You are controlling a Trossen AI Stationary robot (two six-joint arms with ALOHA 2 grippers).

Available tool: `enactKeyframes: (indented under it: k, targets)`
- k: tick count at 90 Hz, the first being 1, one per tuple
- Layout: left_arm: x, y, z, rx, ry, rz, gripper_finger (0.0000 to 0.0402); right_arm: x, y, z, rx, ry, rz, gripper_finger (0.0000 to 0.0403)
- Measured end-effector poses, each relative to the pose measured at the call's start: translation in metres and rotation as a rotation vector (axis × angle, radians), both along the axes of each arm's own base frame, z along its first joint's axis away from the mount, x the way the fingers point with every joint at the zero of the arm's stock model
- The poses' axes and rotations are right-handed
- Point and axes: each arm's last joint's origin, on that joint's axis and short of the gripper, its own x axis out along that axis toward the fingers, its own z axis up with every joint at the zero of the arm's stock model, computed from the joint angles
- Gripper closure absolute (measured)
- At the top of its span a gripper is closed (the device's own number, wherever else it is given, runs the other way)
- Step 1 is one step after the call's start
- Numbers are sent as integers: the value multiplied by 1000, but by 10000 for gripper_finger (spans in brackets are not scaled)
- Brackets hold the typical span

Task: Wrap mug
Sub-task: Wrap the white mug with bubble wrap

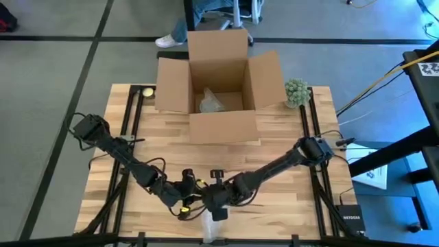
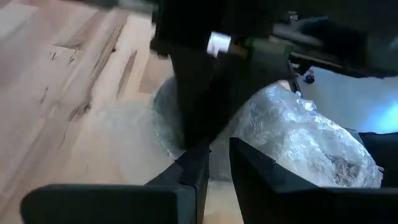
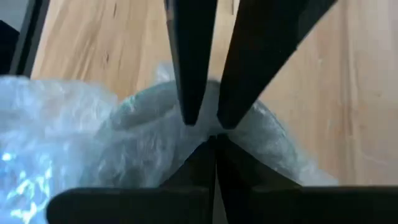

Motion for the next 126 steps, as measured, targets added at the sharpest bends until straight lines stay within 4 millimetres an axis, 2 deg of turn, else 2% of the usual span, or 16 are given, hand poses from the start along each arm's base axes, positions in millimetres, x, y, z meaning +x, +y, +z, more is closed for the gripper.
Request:
enactKeyframes:
  k: [10, 26, 36, 45, 62, 72, 81, 94, 105, 116, 126]
  targets:
    - [0, 0, 0, 0, 0, -1, 353, -2, -1, 15, -14, 48, 10, 402]
    - [-1, 0, -1, 3, 3, -1, 353, -6, 2, 59, -29, 60, 33, 402]
    - [0, 0, -1, 2, 2, -1, 353, -5, 3, 69, -15, 31, 33, 402]
    - [0, 0, -1, 2, 2, -1, 353, -1, 4, 57, 1, -1, 32, 402]
    - [0, 0, 0, -3, -4, -2, 353, -4, -2, 5, -8, 34, 6, 402]
    - [0, 0, 0, -3, -7, 2, 353, -6, -6, -7, -5, 33, -2, 402]
    - [1, 0, 1, -6, -11, 2, 353, -6, -6, -7, -6, 34, -1, 402]
    - [0, 0, 0, 1, -5, -5, 353, -4, -2, 16, -21, 45, 25, 402]
    - [-1, 0, -1, 4, 0, -6, 353, -3, 3, 49, -16, 18, 45, 402]
    - [-1, -1, 0, 1, -4, -7, 353, -14, 11, 74, -34, 53, 49, 402]
    - [-1, -1, 0, -3, -6, -7, 353, -30, 21, 81, -47, 129, 21, 402]
